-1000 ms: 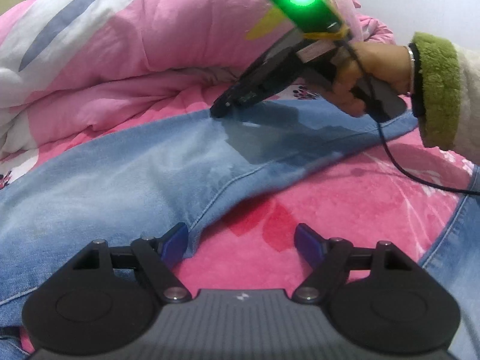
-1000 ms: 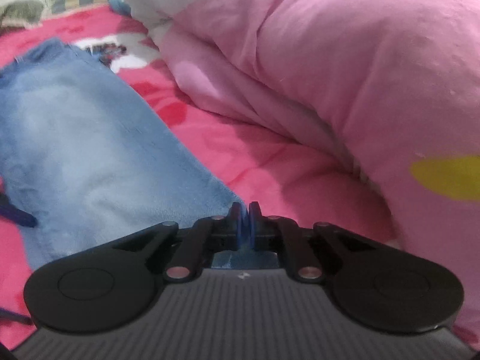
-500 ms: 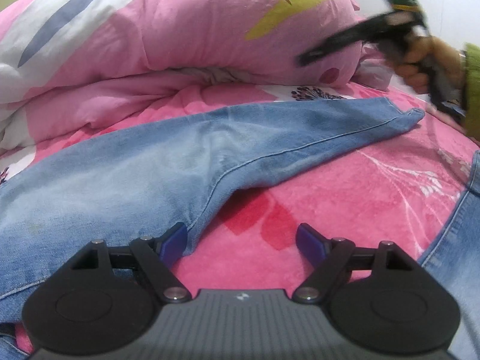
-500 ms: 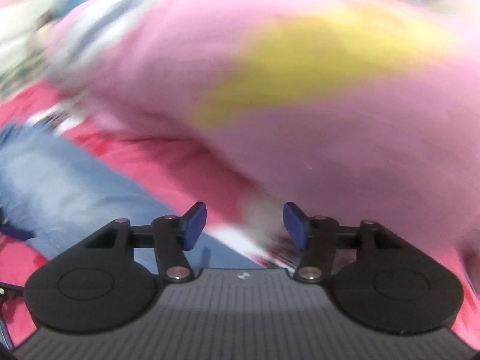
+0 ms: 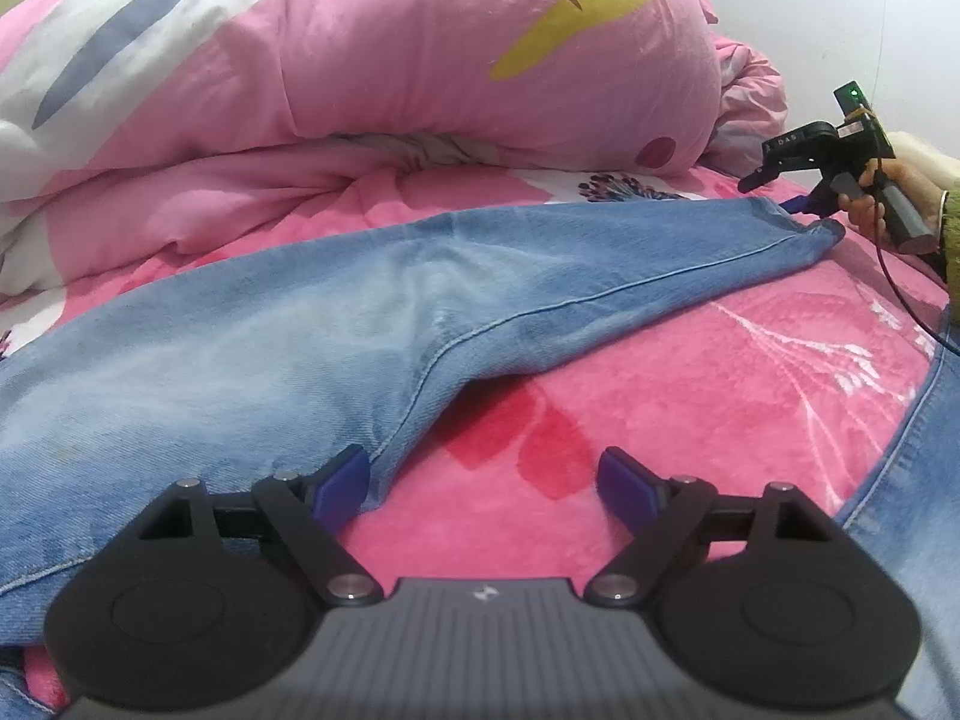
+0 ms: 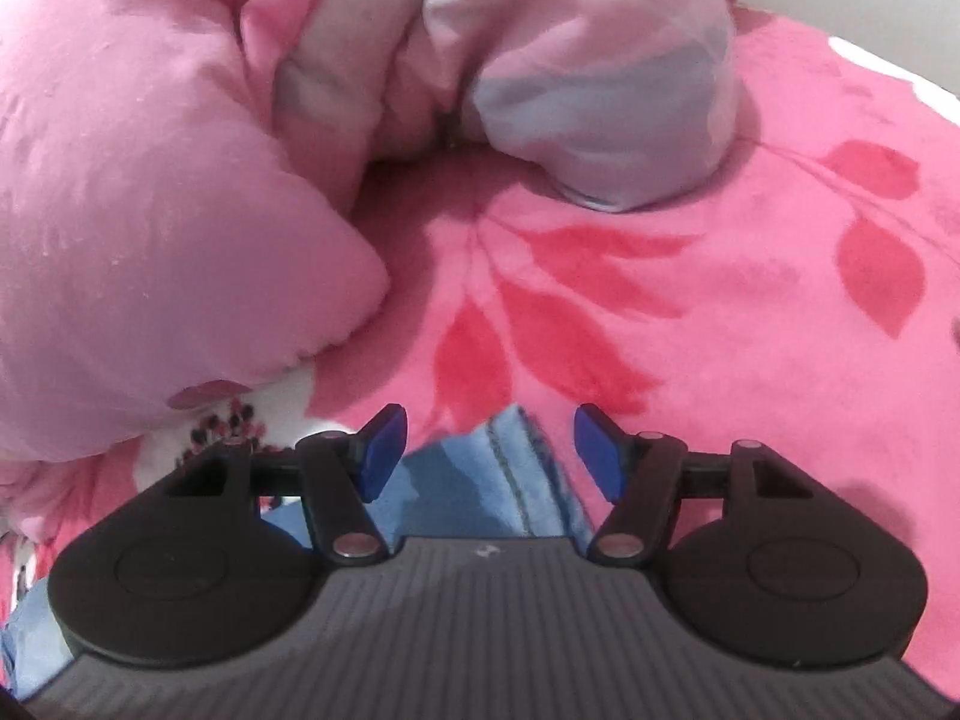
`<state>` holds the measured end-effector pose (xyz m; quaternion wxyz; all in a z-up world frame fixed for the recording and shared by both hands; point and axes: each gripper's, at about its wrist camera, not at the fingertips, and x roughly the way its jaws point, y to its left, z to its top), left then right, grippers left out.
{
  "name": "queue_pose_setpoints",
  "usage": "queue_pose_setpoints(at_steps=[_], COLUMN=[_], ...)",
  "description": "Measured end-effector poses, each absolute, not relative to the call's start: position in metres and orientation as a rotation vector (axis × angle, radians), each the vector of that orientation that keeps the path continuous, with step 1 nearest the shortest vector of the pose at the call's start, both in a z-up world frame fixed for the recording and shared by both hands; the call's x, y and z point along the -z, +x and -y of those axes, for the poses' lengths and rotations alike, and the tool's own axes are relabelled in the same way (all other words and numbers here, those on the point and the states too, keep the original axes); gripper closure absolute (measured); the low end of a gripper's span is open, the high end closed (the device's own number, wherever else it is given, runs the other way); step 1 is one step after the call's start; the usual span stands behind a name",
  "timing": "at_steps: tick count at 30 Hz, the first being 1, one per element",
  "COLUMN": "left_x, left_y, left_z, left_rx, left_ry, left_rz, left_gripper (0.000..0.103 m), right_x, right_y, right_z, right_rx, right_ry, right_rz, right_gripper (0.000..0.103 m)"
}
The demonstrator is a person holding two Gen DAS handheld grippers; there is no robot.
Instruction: Fold clothes
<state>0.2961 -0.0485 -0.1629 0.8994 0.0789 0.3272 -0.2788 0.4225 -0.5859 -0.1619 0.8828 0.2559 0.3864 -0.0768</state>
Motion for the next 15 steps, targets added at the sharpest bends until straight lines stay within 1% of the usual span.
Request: queue_pose_setpoints(at_steps=[2,3,4,5,6,11,15], left_x=[0.163,0.163,0.163,0.163,0.163,0.162,0.163], left_y=[0.296,0.296,0.296,0.296,0.296,0.296,0.296], left_z=[0.049,0.049,0.049,0.049,0.049,0.048,0.048], left_rx=[0.577,0.577,0.577,0.578,0.578,0.577,0.577], left_ry=[0.162,0.162,0.16,0.159,0.158,0.155,0.156], left_rz=[-0.677,-0.677,-0.677,-0.677,-0.677,-0.675,-0.675], left_gripper=[0.018,0.018,0.018,0.018,0.018,0.018,0.018], right_x=[0.162,0.162,0.162,0.161,0.16,0.157,0.165], right_y=[0.426,0.429,0.429,0.43,0.43,0.433,0.444], right_z=[0.571,0.562,0.555,0.548,0.541,0.531,0.531], right_rx=[0.143,0.133,0.128,0.124,0.121,0.172,0.204], right_ry=[0.453,0.4,0.36,0.319,0.281,0.192,0.159], right_rz=[-0.828,-0.846,-0.843,-0.84,-0.833,-0.725,-0.708], right_gripper=[0.051,0.066,0.075,0.079,0.085,0.086,0.086])
